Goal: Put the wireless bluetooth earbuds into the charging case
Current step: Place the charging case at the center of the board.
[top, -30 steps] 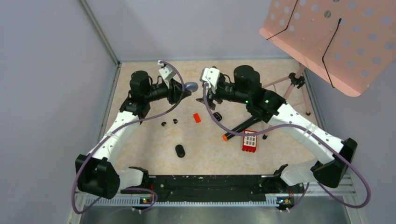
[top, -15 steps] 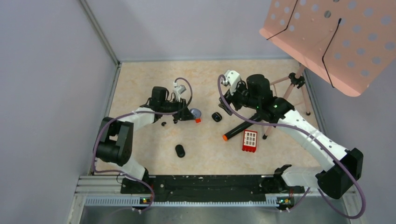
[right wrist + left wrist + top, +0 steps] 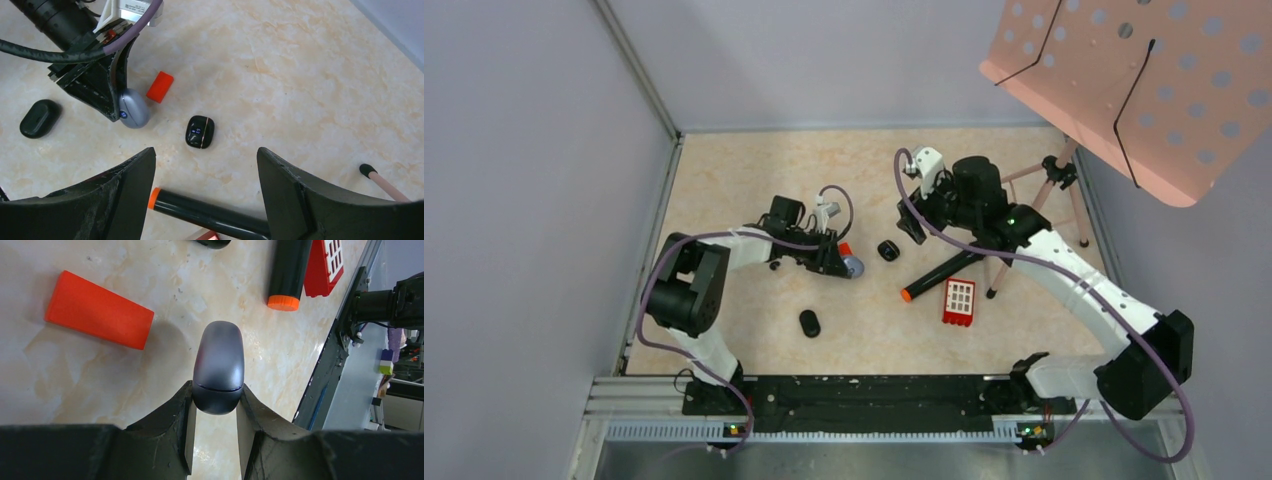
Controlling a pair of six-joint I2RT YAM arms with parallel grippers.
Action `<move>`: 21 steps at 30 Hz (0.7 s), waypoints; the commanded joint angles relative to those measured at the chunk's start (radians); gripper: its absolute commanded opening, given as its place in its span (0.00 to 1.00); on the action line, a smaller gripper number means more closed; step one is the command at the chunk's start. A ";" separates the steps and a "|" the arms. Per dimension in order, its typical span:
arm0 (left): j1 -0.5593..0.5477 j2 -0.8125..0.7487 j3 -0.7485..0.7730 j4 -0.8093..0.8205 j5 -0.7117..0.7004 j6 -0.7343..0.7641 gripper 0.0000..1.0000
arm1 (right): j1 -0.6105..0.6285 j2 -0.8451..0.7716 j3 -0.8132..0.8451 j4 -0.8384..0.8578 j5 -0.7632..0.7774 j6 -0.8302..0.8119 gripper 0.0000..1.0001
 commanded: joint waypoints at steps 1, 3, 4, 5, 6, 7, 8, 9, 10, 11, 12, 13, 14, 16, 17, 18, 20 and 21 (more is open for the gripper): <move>-0.010 0.039 0.040 -0.043 -0.002 0.017 0.00 | -0.036 0.031 0.009 0.034 -0.010 0.058 0.73; -0.016 0.055 0.050 -0.062 -0.031 0.013 0.00 | -0.043 0.043 0.006 0.045 -0.014 0.064 0.73; -0.019 0.061 0.057 -0.073 -0.040 0.013 0.01 | -0.043 0.048 0.004 0.051 -0.016 0.065 0.73; -0.020 0.068 0.065 -0.082 -0.045 0.015 0.05 | -0.044 0.053 0.001 0.057 -0.018 0.065 0.73; -0.022 0.074 0.073 -0.094 -0.052 0.017 0.09 | -0.045 0.058 -0.001 0.062 -0.020 0.065 0.73; -0.023 0.079 0.081 -0.107 -0.062 0.019 0.14 | -0.045 0.061 -0.004 0.066 -0.021 0.067 0.73; -0.022 0.082 0.089 -0.120 -0.077 0.020 0.19 | -0.044 0.067 -0.005 0.069 -0.022 0.071 0.73; -0.022 0.080 0.094 -0.130 -0.092 0.021 0.24 | -0.045 0.073 -0.003 0.071 -0.026 0.074 0.73; -0.023 0.075 0.096 -0.138 -0.106 0.023 0.28 | -0.045 0.081 -0.001 0.070 -0.030 0.076 0.73; -0.023 0.067 0.097 -0.142 -0.113 0.030 0.30 | -0.045 0.088 0.004 0.070 -0.035 0.077 0.73; -0.023 0.056 0.097 -0.148 -0.116 0.042 0.32 | -0.045 0.095 0.008 0.069 -0.040 0.077 0.73; -0.023 0.042 0.096 -0.155 -0.120 0.050 0.35 | -0.045 0.103 0.015 0.068 -0.042 0.077 0.73; -0.022 0.029 0.097 -0.167 -0.126 0.058 0.39 | -0.046 0.112 0.022 0.065 -0.044 0.078 0.73; -0.023 -0.002 0.104 -0.211 -0.141 0.088 0.44 | -0.045 0.128 0.035 0.062 -0.052 0.080 0.73; -0.023 -0.014 0.114 -0.248 -0.151 0.111 0.51 | -0.045 0.135 0.041 0.062 -0.057 0.079 0.73; -0.021 -0.023 0.130 -0.289 -0.165 0.132 0.58 | -0.046 0.141 0.048 0.062 -0.058 0.078 0.73; -0.015 -0.027 0.184 -0.410 -0.173 0.209 0.66 | -0.045 0.152 0.058 0.063 -0.064 0.078 0.73; -0.012 -0.026 0.216 -0.473 -0.172 0.244 0.69 | -0.045 0.156 0.060 0.062 -0.070 0.073 0.73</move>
